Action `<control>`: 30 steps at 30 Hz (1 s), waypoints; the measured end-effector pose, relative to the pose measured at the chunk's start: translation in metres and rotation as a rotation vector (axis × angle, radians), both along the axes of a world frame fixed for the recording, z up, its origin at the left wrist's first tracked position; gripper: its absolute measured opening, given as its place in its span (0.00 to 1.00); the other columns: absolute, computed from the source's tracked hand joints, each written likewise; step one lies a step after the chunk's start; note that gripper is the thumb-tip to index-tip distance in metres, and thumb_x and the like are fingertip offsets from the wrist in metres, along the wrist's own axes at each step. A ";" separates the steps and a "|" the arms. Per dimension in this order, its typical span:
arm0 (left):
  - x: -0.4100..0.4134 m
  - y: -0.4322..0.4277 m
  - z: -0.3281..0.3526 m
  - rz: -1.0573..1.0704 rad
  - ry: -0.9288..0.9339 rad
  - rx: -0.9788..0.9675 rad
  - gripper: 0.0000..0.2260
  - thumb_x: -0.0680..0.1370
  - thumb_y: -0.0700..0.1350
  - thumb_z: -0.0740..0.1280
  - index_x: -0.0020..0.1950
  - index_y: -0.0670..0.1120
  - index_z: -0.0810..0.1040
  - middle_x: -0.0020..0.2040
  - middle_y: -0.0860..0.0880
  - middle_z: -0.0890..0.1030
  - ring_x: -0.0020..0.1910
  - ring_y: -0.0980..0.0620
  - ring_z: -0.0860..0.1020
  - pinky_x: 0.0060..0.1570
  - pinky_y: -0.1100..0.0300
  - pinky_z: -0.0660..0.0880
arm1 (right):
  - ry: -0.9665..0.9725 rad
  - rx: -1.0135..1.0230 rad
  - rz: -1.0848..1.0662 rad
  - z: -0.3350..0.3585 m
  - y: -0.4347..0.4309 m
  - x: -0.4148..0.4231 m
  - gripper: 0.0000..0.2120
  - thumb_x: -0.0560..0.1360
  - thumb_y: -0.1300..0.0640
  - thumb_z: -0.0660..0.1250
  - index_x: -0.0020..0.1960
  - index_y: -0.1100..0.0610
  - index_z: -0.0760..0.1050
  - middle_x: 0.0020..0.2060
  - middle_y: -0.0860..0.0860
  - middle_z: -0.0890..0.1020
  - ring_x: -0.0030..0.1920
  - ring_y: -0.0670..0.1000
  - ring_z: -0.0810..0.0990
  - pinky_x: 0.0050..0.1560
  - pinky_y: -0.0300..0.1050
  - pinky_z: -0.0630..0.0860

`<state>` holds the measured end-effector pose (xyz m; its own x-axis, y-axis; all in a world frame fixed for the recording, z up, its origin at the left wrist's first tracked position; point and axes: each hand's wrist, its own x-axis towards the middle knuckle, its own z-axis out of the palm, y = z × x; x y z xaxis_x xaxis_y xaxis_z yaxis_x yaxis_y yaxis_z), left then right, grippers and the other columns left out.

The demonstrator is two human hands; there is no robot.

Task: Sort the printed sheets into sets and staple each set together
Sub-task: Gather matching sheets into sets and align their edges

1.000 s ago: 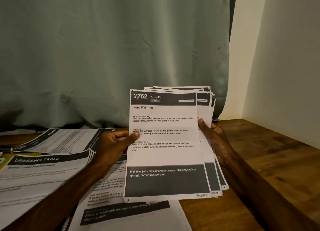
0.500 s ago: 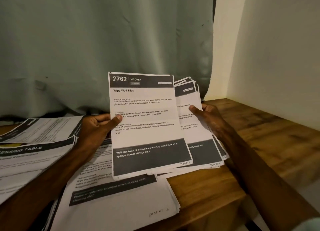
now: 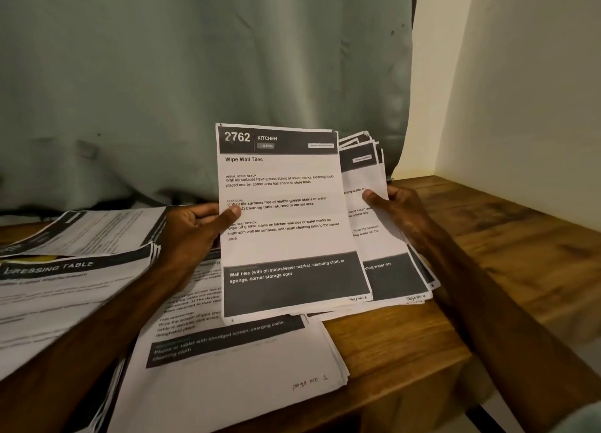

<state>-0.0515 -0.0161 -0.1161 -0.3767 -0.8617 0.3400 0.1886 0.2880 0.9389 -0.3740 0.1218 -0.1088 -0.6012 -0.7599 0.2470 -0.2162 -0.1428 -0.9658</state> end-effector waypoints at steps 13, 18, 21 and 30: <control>0.002 0.005 0.004 -0.036 0.044 -0.002 0.09 0.77 0.39 0.73 0.57 0.41 0.85 0.46 0.46 0.88 0.42 0.47 0.87 0.36 0.62 0.82 | 0.050 -0.058 -0.039 -0.001 0.006 0.003 0.06 0.75 0.59 0.75 0.52 0.57 0.83 0.42 0.54 0.88 0.36 0.54 0.88 0.31 0.40 0.81; 0.002 0.005 0.006 -0.043 0.024 0.002 0.09 0.77 0.39 0.73 0.57 0.41 0.84 0.45 0.46 0.88 0.42 0.48 0.87 0.35 0.63 0.82 | 0.220 0.048 -0.151 -0.011 -0.002 -0.015 0.05 0.76 0.56 0.75 0.50 0.54 0.83 0.39 0.49 0.88 0.35 0.48 0.87 0.31 0.37 0.80; 0.002 0.004 0.007 -0.041 0.035 0.008 0.09 0.77 0.39 0.74 0.57 0.42 0.85 0.45 0.47 0.88 0.42 0.48 0.87 0.36 0.63 0.82 | 0.591 0.186 -0.247 -0.023 -0.009 -0.027 0.05 0.79 0.54 0.71 0.48 0.55 0.83 0.39 0.49 0.86 0.31 0.43 0.84 0.32 0.35 0.76; 0.001 0.003 0.003 -0.015 0.038 0.001 0.07 0.77 0.40 0.74 0.55 0.43 0.85 0.44 0.49 0.88 0.41 0.50 0.87 0.36 0.65 0.81 | 0.870 -0.020 -0.455 -0.021 -0.002 -0.027 0.12 0.84 0.50 0.63 0.52 0.55 0.81 0.43 0.48 0.82 0.37 0.49 0.80 0.35 0.38 0.73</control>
<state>-0.0508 -0.0131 -0.1129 -0.3763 -0.8564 0.3536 0.2288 0.2839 0.9312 -0.4005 0.1203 -0.1294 -0.4377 -0.4918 0.7527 -0.8896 0.1154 -0.4419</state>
